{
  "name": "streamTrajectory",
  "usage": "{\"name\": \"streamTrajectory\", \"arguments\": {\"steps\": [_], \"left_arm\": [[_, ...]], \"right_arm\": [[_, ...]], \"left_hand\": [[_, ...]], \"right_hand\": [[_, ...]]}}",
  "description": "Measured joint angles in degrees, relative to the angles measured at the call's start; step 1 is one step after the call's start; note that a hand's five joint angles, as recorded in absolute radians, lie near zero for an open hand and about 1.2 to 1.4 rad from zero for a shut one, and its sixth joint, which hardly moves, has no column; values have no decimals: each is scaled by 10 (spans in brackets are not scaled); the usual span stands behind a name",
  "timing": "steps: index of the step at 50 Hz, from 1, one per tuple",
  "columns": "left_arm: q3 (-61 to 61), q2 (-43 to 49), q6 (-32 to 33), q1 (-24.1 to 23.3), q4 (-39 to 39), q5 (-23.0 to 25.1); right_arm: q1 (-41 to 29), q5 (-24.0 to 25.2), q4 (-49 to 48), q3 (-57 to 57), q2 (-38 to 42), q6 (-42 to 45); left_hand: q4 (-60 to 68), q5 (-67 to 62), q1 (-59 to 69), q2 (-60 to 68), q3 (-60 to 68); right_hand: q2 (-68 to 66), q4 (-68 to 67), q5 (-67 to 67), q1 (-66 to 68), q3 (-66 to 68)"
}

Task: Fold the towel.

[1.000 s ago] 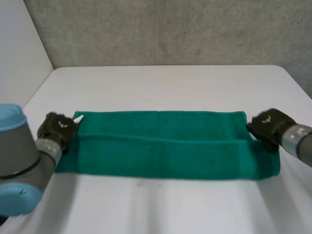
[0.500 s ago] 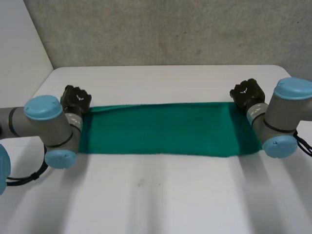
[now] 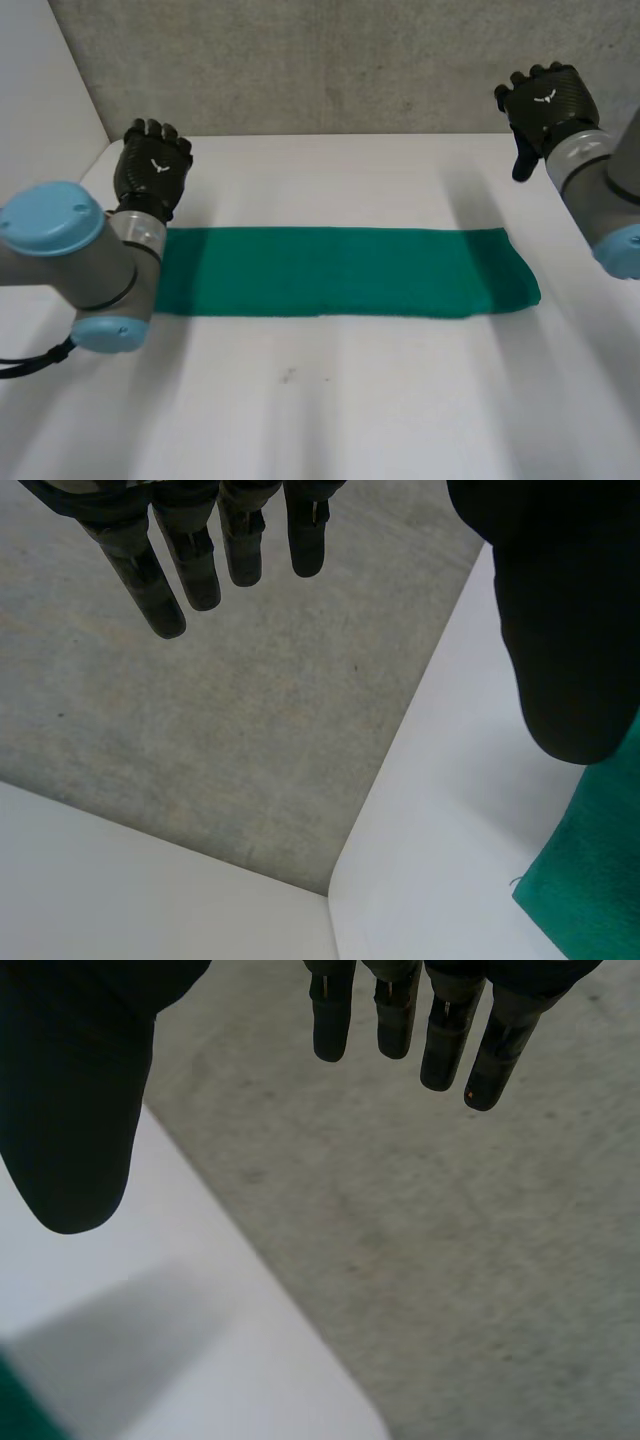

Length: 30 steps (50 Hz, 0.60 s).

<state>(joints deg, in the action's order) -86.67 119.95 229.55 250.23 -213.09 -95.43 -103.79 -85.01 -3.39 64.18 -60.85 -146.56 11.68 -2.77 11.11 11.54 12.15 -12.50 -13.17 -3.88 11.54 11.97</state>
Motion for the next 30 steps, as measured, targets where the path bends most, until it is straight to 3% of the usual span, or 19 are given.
{"name": "streamTrajectory", "arguments": {"steps": [8, 13, 16, 28, 30], "left_arm": [[-93, -82, -67, -1, -3, 2], [-116, -96, -105, -1, -4, 2], [-136, -101, -167, 0, -4, 2], [-137, -92, -186, 2, -5, 4], [-137, -92, -185, 2, -5, 4]], "right_arm": [[32, 33, 100, 93, -37, -32], [45, 46, 108, 133, -37, -41], [65, 69, 81, 195, -29, -49], [78, 84, -26, 241, 30, -44], [78, 82, -37, 234, 50, -42]], "left_hand": [[0, 0, 0, 0, 0], [0, 0, 0, 0, 0], [0, 0, 0, 0, 0], [0, 0, 0, 0, 0], [0, 0, 0, 0, 0]], "right_hand": [[-3, -2, -1, 2, 5], [-7, -7, -8, 2, 20], [-73, -72, -61, 58, 85], [-221, -209, -189, 179, 223], [-293, -284, -261, 246, 297]]}}
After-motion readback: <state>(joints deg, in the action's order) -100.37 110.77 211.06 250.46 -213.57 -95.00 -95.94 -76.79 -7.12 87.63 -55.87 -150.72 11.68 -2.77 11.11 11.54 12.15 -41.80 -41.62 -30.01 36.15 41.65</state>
